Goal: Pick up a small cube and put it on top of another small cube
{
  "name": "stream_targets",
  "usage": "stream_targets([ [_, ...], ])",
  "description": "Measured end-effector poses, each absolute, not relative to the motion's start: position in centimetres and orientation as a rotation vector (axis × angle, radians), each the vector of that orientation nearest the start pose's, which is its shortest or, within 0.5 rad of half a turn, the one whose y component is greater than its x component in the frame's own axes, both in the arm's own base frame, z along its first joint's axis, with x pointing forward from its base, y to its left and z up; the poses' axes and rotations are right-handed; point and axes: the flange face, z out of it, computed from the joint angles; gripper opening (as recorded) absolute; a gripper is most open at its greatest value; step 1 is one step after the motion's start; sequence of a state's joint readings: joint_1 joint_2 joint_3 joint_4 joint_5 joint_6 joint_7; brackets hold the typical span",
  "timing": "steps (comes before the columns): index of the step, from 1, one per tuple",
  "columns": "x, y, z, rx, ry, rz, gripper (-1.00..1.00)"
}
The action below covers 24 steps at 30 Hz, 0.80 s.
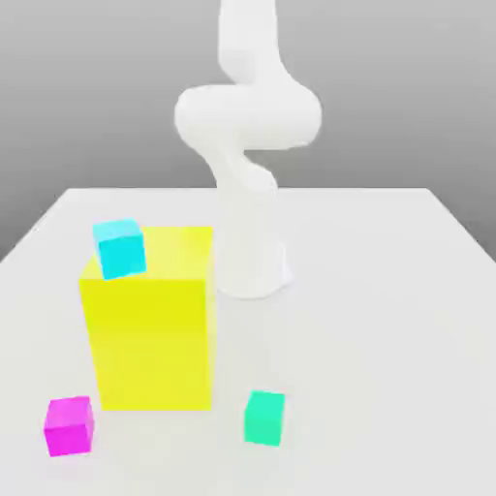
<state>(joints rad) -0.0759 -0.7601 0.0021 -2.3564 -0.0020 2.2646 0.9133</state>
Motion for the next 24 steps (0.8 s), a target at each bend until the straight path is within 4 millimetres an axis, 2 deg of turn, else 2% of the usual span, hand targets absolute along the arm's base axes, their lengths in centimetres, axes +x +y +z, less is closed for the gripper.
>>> stream_targets([
  [2, 37.0, -5.1, 62.0, -2.369, 1.532, -0.731, 0.0],
  [5, 37.2, -8.7, 56.0, -2.26, 1.859, -0.526, 0.0],
  [8, 36.1, -12.0, 50.2, -2.1, 2.171, -0.318, 0.0],
  [11, 34.1, -15.0, 44.6, -1.892, 2.462, -0.104, 0.0],
  [13, 33.3, -16.0, 41.4, -1.807, 2.559, -0.026, 0.0],
  [16, 33.0, -16.2, 37.1, -1.78, 2.587, -0.003, 0.0],
  [17, 32.9, -16.2, 36.1, -1.779, 2.589, -0.002, -1.0],
  [22, 33.0, -16.2, 36.1, -1.775, 2.584, 0.0, -1.0],
  [23, 32.9, -16.2, 35.6, -1.774, 2.585, 0.001, -1.0],
  [24, 33.0, -16.2, 36.0, -1.774, 2.586, 0.001, -1.0],
])
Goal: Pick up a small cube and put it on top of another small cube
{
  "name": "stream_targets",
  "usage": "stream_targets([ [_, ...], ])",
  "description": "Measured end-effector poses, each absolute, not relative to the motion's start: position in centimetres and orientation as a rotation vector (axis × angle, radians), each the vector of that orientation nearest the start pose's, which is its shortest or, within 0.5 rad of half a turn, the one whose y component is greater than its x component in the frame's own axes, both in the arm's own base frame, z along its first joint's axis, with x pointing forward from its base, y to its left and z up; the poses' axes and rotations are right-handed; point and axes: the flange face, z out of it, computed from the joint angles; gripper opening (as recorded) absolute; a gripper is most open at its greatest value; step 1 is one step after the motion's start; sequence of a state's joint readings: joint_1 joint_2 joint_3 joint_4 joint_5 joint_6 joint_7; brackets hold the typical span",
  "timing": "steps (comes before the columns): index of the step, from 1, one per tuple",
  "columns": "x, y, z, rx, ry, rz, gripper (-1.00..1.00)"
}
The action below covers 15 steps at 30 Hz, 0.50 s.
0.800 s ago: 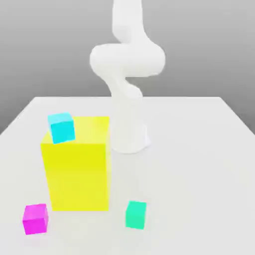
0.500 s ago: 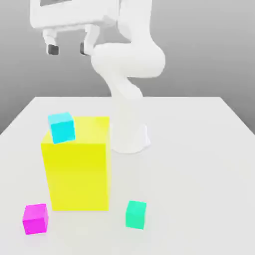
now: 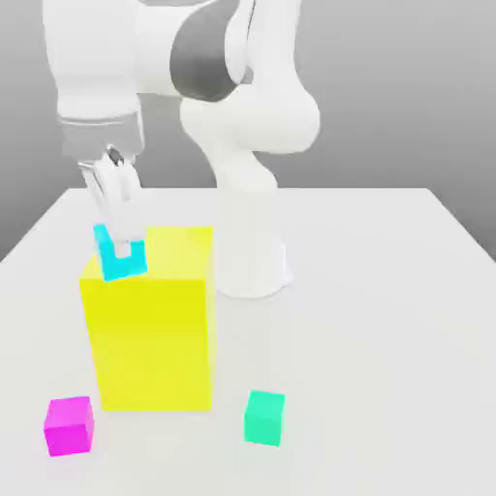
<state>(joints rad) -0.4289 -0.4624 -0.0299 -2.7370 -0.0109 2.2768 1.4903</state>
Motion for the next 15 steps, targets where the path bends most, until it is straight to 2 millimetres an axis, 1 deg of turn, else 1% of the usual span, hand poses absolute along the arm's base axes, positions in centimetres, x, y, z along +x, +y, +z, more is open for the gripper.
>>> stream_targets([
  [2, 33.0, -16.3, 38.1, -1.774, 2.587, 0.001, -1.0],
  [4, 33.0, -16.2, 40.7, -1.775, 2.588, 0.001, -1.0],
  [5, 33.1, -16.4, 41.5, -1.796, 2.577, -0.001, -1.0],
  [7, 33.7, -17.3, 41.5, -1.895, 2.527, -0.008, -1.0],
  [9, 34.5, -18.3, 41.2, -2.005, 2.465, -0.012, -1.0],
  [15, 36.8, -21.6, 39.4, -2.336, 2.226, -0.002, -1.0],
])
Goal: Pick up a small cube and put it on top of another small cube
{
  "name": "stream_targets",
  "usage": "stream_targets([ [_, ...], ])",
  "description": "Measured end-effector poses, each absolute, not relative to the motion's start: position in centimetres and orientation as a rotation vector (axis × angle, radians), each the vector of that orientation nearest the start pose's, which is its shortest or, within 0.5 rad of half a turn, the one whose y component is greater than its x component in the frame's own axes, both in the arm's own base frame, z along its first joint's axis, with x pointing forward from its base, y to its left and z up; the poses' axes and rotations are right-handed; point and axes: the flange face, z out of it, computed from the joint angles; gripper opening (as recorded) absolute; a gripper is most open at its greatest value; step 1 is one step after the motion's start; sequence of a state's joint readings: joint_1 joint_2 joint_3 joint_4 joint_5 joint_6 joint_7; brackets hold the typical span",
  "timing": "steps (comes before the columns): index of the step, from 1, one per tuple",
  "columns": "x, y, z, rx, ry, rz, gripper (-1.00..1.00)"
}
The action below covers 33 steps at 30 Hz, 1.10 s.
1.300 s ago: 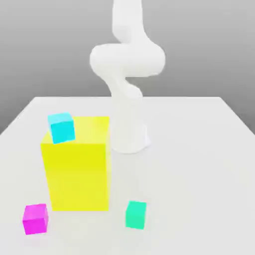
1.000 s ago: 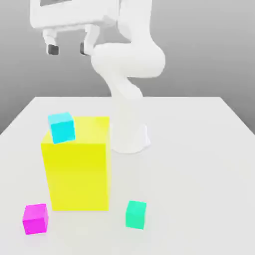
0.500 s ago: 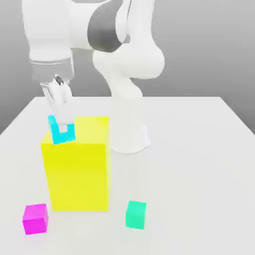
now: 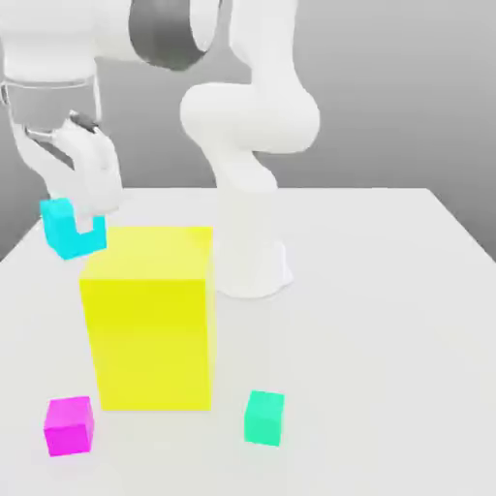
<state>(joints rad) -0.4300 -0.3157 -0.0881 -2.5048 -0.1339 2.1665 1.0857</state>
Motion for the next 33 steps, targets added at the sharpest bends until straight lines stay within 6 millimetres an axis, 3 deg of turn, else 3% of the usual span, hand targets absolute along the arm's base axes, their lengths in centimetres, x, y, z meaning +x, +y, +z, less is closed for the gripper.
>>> stream_targets([
  [8, 39.5, -26.1, 36.1, -2.717, 1.804, 0.046, -1.0],
  [17, 41.7, -31.3, 31.5, -3.007, 1.234, 0.1, -1.0],
  [25, 43.1, -35.6, 26.8, -3.136, 0.678, 0.104, -1.0],
  [33, 43.5, -39.8, 21.8, -3.153, 0.144, 0.041, -1.0],
])
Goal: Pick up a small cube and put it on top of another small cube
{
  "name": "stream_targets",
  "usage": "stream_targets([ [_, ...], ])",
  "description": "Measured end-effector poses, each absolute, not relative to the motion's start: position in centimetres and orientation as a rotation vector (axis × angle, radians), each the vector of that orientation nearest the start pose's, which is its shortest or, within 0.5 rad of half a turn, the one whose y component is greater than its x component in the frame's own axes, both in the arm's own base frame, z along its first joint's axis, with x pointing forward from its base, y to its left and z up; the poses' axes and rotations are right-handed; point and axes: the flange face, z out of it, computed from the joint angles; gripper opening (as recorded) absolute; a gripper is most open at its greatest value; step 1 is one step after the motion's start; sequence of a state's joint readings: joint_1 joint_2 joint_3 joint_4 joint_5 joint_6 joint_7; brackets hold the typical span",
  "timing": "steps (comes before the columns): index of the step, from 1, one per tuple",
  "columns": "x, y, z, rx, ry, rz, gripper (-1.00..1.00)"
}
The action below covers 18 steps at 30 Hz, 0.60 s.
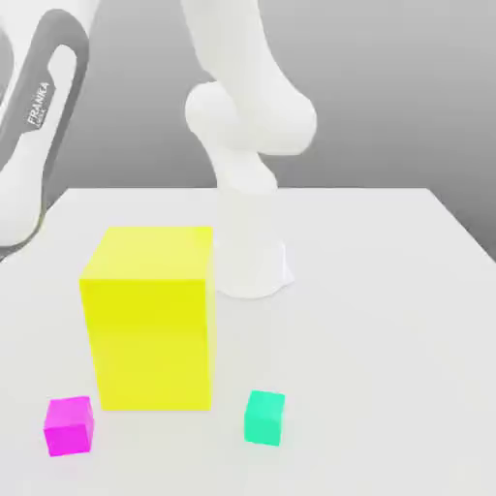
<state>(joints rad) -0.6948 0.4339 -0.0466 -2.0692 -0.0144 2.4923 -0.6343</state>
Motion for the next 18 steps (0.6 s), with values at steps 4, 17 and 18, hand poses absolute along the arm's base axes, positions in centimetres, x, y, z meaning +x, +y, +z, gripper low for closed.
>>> stream_targets([
  [4, 43.6, -41.2, 17.9, -3.141, -0.022, 0.005, -1.0],
  [17, 43.8, -41.0, 19.7, -3.139, -0.044, -0.014, 1.0],
  [18, 44.3, -40.1, 20.7, -3.13, -0.058, -0.044, 1.0],
])
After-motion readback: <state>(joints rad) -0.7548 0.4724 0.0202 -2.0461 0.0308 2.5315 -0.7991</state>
